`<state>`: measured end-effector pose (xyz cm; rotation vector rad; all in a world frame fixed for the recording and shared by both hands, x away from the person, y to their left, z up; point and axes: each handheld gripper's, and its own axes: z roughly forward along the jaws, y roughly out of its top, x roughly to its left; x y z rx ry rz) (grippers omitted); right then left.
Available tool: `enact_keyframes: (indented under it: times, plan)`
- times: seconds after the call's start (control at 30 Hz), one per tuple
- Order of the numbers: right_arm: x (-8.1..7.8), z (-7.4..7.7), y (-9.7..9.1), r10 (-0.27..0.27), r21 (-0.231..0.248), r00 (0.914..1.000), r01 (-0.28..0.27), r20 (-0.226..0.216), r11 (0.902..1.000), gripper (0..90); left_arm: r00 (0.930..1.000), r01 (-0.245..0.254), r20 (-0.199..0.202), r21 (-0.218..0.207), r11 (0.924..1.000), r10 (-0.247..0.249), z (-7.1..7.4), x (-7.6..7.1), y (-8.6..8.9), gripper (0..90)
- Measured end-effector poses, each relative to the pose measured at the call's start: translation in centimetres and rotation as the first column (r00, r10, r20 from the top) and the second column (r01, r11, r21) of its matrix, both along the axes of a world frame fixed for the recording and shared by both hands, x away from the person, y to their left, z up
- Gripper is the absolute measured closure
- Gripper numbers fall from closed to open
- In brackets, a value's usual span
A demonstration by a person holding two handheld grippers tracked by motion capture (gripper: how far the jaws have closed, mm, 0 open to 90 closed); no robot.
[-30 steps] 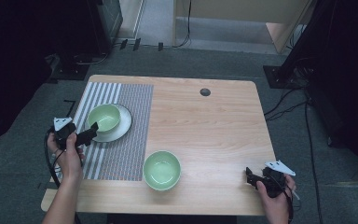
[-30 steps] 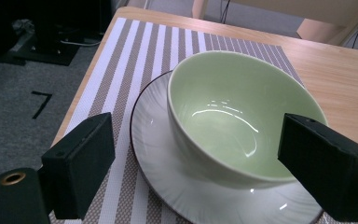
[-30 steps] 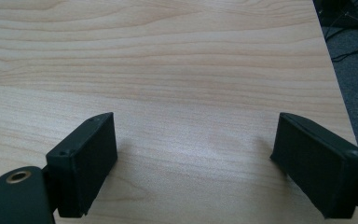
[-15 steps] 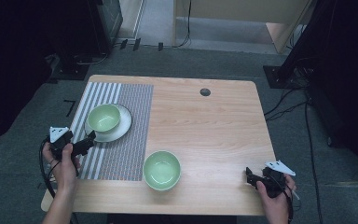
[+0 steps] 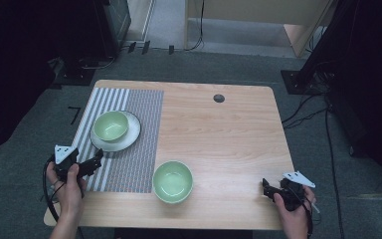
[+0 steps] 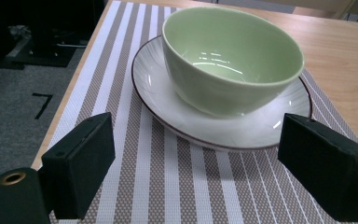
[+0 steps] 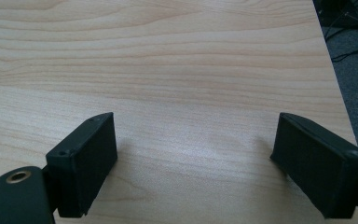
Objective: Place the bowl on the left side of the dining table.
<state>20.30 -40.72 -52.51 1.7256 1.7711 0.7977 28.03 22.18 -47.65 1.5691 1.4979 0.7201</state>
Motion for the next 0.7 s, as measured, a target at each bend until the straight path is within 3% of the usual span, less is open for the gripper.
enact_keyframes:
  times: [0.7]
  plan:
    - [0.0, 0.0, 0.0, 0.0, 0.0, 1.0, 0.0, 0.0, 1.0, 13.3, 0.9997, -0.009, -0.024, 0.045, 0.9989, 0.01, -1.7, -2.9, 0.9, 10.2]
